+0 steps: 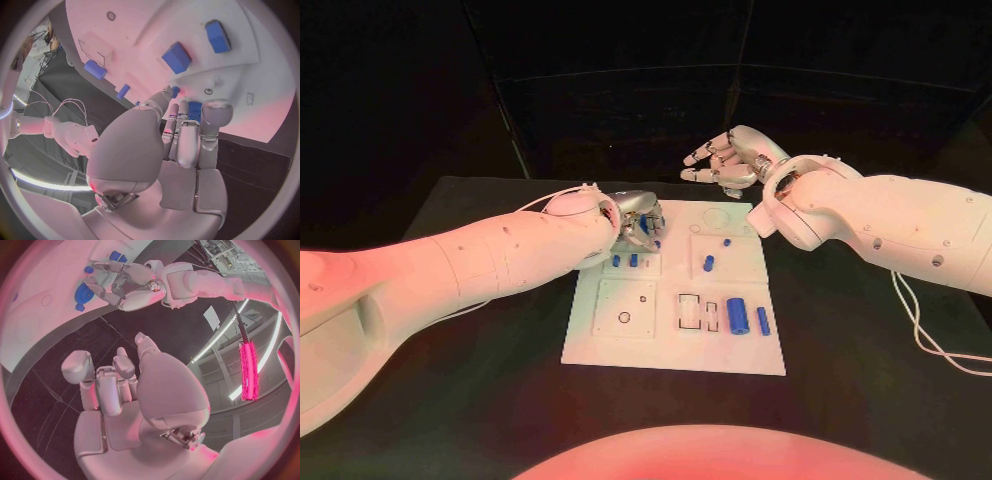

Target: Assemble the parts on the task board

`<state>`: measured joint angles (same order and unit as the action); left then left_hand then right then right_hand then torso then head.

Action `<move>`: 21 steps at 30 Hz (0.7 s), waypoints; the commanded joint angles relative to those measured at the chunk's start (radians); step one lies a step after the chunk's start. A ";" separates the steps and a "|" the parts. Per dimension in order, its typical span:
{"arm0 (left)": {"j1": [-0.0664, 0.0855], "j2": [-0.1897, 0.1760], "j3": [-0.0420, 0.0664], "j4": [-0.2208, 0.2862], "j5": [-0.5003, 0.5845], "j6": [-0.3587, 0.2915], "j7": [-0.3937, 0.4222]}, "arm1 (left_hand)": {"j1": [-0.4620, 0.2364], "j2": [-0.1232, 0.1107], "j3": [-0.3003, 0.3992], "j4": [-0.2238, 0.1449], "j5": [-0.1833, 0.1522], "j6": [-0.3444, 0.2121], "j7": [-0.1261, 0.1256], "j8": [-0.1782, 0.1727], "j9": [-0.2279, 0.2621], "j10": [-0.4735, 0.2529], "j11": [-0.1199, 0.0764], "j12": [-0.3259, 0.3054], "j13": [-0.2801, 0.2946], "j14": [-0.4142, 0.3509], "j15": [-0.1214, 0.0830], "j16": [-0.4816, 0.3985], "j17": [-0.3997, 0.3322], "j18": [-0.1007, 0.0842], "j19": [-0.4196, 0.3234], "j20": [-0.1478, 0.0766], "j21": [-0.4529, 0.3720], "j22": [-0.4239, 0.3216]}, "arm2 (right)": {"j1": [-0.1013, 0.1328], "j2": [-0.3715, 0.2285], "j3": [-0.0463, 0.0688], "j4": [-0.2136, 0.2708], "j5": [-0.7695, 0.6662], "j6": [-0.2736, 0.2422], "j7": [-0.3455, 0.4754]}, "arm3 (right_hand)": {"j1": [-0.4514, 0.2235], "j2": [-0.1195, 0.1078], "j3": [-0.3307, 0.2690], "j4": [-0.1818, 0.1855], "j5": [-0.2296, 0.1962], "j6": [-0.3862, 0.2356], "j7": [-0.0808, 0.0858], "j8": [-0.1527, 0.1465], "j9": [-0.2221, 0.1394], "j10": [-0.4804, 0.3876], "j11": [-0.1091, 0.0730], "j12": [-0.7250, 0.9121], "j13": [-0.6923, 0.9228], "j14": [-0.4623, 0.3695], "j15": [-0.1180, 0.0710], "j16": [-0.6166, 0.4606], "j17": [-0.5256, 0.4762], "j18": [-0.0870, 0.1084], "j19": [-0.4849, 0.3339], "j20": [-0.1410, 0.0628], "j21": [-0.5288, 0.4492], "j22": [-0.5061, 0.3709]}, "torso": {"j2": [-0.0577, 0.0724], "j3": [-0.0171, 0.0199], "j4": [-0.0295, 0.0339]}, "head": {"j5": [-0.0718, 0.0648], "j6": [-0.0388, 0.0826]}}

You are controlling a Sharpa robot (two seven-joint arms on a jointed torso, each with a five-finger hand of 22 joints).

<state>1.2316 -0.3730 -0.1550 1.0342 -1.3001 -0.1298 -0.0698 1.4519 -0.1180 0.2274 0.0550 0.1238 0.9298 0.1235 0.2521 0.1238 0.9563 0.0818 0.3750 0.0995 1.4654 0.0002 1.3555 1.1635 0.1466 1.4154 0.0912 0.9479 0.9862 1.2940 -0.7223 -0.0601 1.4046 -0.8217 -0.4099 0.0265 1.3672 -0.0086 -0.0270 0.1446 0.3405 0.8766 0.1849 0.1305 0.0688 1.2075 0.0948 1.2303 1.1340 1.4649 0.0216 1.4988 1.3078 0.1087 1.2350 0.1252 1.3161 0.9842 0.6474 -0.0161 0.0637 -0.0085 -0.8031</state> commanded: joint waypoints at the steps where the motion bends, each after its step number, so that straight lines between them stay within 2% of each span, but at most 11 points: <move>1: 0.000 0.004 0.001 -0.005 -0.028 0.017 -0.006 | -0.003 0.011 0.011 0.000 0.003 0.010 0.001 -0.008 -0.003 0.012 -0.001 -0.007 -0.004 0.020 -0.008 0.003 -0.002 -0.017 0.006 -0.001 0.007 0.004 | 0.002 0.001 0.001 0.001 0.001 0.007 0.003 | -0.001 0.003 -0.006 0.000 0.002 -0.004 -0.006 0.003 0.000 -0.008 -0.002 -0.002 -0.001 0.068 -0.006 -0.005 0.101 0.006 -0.006 -0.002 -0.005 -0.001 | 0.000 0.0004 0.0007 | 0.001 0.000; 15: -0.005 0.027 0.001 -0.026 -0.034 0.031 -0.039 | -0.008 0.013 0.024 0.001 0.003 0.013 0.005 -0.025 -0.011 0.023 -0.001 -0.020 -0.016 0.021 -0.008 0.001 -0.010 -0.020 0.011 -0.002 0.021 0.018 | 0.002 0.003 0.001 0.002 0.001 0.007 0.001 | -0.001 0.003 -0.006 0.000 0.002 -0.004 -0.006 0.003 0.000 -0.008 -0.002 -0.002 -0.001 0.068 -0.006 -0.005 0.101 0.006 -0.006 -0.002 -0.005 -0.001 | -0.001 0.0006 -0.0012 | 0.000 -0.004; 21: -0.007 0.035 0.001 -0.041 -0.034 0.043 -0.049 | -0.011 0.019 0.034 0.003 0.003 0.022 0.005 -0.031 -0.014 0.036 -0.002 -0.024 -0.020 0.021 -0.009 0.000 -0.014 -0.021 0.012 -0.002 0.023 0.022 | 0.002 0.004 0.001 0.002 0.001 0.008 0.001 | 0.000 0.004 -0.006 0.001 0.003 -0.004 -0.006 0.004 0.000 -0.007 -0.002 -0.001 0.000 0.068 -0.006 -0.004 0.103 0.006 -0.005 -0.002 -0.005 0.000 | -0.001 0.0008 0.0001 | -0.004 -0.004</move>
<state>1.2253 -0.3390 -0.1532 0.9967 -1.3246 -0.1083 -0.1006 1.4426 -0.1087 0.2577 0.0576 0.1238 0.9456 0.1287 0.2258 0.1105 0.9856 0.0794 0.3550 0.0804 1.4653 0.0002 1.3555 1.1498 0.1430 1.4188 0.0878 0.9655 1.0072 1.2940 -0.7192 -0.0601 1.4049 -0.8217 -0.4073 0.0249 1.3672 -0.0085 -0.0270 0.1445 0.3405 0.8766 0.1849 0.1306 0.0688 1.2075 0.0948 1.2303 1.1340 1.4648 0.0216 1.4988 1.3076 0.1087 1.2350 0.1252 1.3161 0.9843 0.6465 -0.0155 0.0633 -0.0110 -0.8069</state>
